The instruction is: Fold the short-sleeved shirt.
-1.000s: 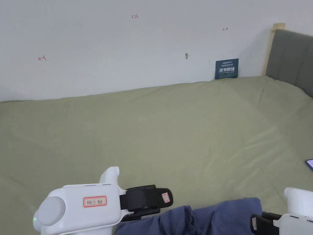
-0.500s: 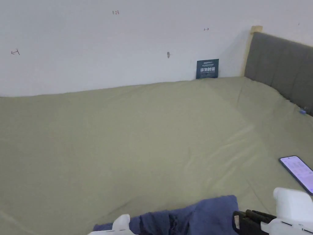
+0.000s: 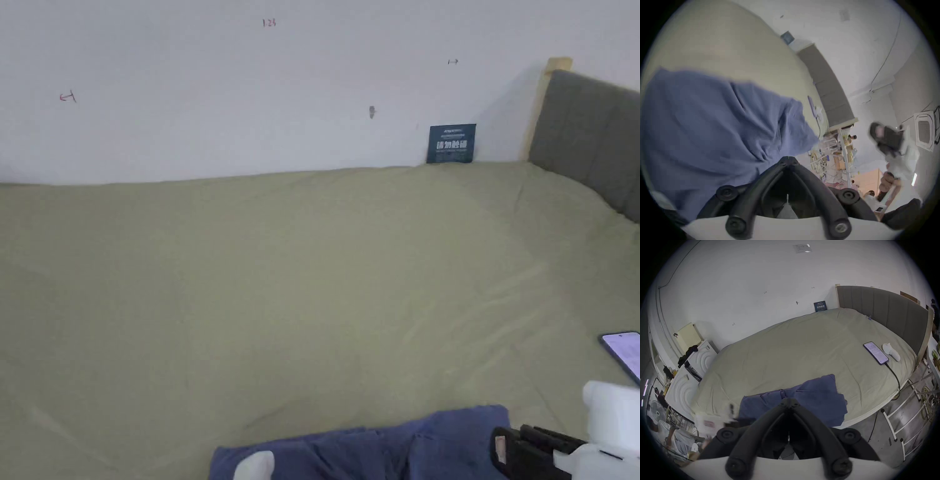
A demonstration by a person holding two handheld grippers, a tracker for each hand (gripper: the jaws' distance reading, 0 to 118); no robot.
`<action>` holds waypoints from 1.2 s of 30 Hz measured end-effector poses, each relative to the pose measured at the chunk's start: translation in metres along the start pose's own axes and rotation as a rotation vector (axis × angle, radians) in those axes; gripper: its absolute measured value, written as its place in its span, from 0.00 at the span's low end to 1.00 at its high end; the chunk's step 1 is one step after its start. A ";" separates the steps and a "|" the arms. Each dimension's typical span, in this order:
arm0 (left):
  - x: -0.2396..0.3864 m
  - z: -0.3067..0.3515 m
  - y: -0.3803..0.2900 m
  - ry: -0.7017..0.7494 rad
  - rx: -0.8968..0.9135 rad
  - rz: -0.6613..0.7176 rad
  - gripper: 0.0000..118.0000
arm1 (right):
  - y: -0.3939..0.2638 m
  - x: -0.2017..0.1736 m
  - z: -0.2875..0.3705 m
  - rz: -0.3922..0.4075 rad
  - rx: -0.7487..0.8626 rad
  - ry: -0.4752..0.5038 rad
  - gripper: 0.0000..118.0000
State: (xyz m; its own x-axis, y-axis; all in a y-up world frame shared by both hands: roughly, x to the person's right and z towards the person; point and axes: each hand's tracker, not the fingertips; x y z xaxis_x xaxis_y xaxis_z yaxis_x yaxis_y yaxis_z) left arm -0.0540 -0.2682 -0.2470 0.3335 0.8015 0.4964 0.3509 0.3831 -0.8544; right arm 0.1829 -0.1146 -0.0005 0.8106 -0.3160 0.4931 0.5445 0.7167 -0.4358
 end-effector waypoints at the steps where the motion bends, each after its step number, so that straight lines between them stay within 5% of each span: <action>1: -0.008 0.016 0.007 0.008 0.017 0.012 0.00 | 0.000 -0.002 -0.002 0.006 -0.004 0.006 0.02; 3: -0.031 0.049 0.020 0.094 0.028 0.065 0.13 | 0.000 -0.007 -0.004 0.017 -0.013 0.018 0.02; 6: -0.065 0.088 0.029 0.197 0.034 0.135 0.66 | 0.000 -0.013 -0.005 0.035 -0.020 0.044 0.02; 10: -0.101 0.095 0.029 0.121 -0.010 0.275 0.83 | 0.002 -0.015 -0.006 0.039 -0.016 0.062 0.02; 13: -0.123 0.082 0.022 0.081 -0.018 0.362 0.83 | 0.005 -0.014 -0.005 0.040 -0.017 0.058 0.02; 17: -0.138 0.064 0.017 -0.151 0.087 0.463 0.83 | 0.006 -0.011 -0.003 0.033 -0.009 0.053 0.02; 21: -0.126 0.034 0.019 -0.170 0.072 0.370 0.80 | 0.007 -0.011 -0.005 0.027 -0.014 0.052 0.02; 23: -0.116 0.029 0.022 -0.079 0.056 0.339 0.60 | 0.006 -0.012 -0.004 0.028 -0.018 0.055 0.02; 24: -0.112 0.029 0.023 -0.013 0.041 0.343 0.41 | 0.006 -0.013 -0.004 0.028 -0.019 0.055 0.02; 25: -0.114 0.030 0.023 0.027 0.038 0.354 0.12 | 0.005 -0.014 -0.004 0.032 -0.021 0.055 0.02; 27: -0.122 0.032 0.022 0.080 0.029 0.391 0.09 | 0.004 -0.016 -0.004 0.038 -0.018 0.057 0.02; 28: -0.123 0.033 0.022 -0.005 0.032 0.437 0.09 | 0.004 -0.016 -0.005 0.038 -0.018 0.060 0.02; 31: -0.104 0.046 0.031 0.105 0.089 0.296 0.09 | 0.005 -0.022 -0.007 0.044 -0.021 0.065 0.02; 36: -0.099 0.116 0.066 0.110 0.191 0.277 0.08 | 0.007 -0.028 -0.010 0.085 -0.033 0.047 0.02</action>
State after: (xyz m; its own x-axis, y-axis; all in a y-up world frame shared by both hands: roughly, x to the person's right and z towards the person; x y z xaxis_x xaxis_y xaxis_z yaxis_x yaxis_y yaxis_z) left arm -0.1657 -0.2686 -0.3702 0.4893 0.8366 0.2462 0.0671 0.2453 -0.9671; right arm 0.1665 -0.1076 -0.0249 0.8627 -0.2843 0.4182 0.4797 0.7216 -0.4992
